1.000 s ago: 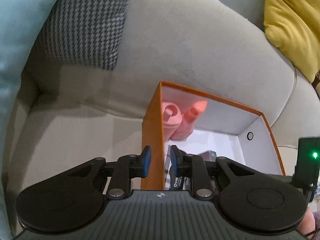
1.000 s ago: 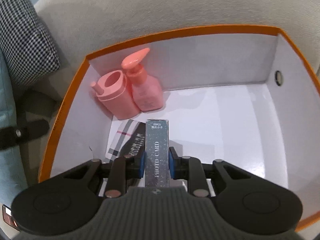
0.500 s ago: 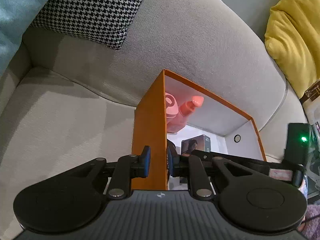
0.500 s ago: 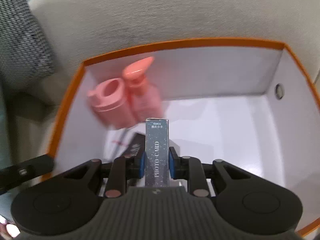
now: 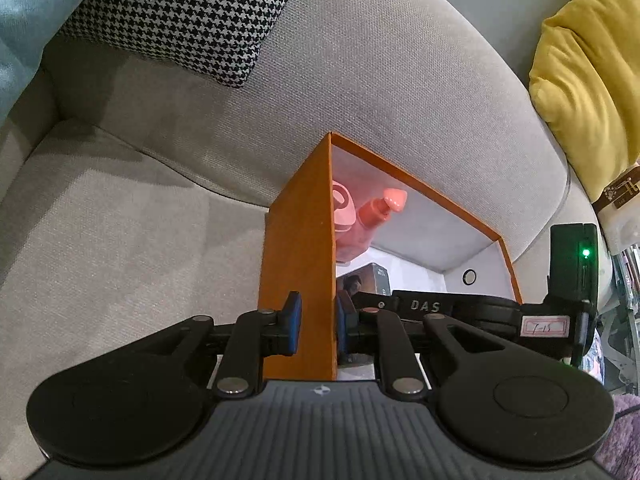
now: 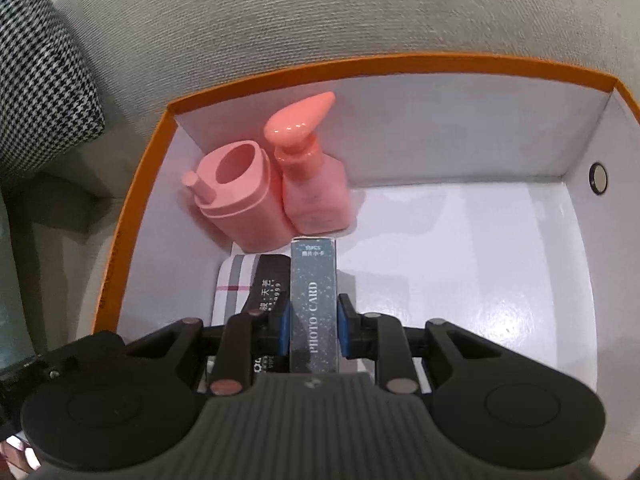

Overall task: Organize rigid objects
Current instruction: 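Open left tool releasing plaid case while right tool lowers photo card box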

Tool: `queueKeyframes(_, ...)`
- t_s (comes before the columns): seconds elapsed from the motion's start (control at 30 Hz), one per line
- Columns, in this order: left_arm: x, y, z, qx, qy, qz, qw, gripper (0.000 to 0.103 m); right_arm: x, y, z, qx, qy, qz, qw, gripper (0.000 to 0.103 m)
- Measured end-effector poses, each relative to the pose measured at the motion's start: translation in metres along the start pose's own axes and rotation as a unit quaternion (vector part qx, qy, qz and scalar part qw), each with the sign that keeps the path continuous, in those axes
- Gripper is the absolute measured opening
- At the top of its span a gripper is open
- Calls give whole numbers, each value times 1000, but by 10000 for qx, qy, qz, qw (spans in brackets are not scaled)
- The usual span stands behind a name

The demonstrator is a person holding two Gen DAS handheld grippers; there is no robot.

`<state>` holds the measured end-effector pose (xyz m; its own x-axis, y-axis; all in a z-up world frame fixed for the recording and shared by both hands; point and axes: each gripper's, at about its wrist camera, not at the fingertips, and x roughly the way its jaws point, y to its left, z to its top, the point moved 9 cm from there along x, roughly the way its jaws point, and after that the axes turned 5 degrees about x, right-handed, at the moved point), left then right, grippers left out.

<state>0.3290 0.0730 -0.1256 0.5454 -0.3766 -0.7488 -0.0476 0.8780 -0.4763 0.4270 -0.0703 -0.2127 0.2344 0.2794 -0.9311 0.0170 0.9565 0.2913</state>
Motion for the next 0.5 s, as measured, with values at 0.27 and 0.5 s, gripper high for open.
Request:
queueKeyframes(0.27,3,-1,-6,-25,28,-20,10000,19,-2,-17,3,-115,228,-259,9993,36)
queueKeyframes(0.5,4,-1,-8,-23,3,3,10000,18,1,-31,-2,-95,439,-442,9980,44)
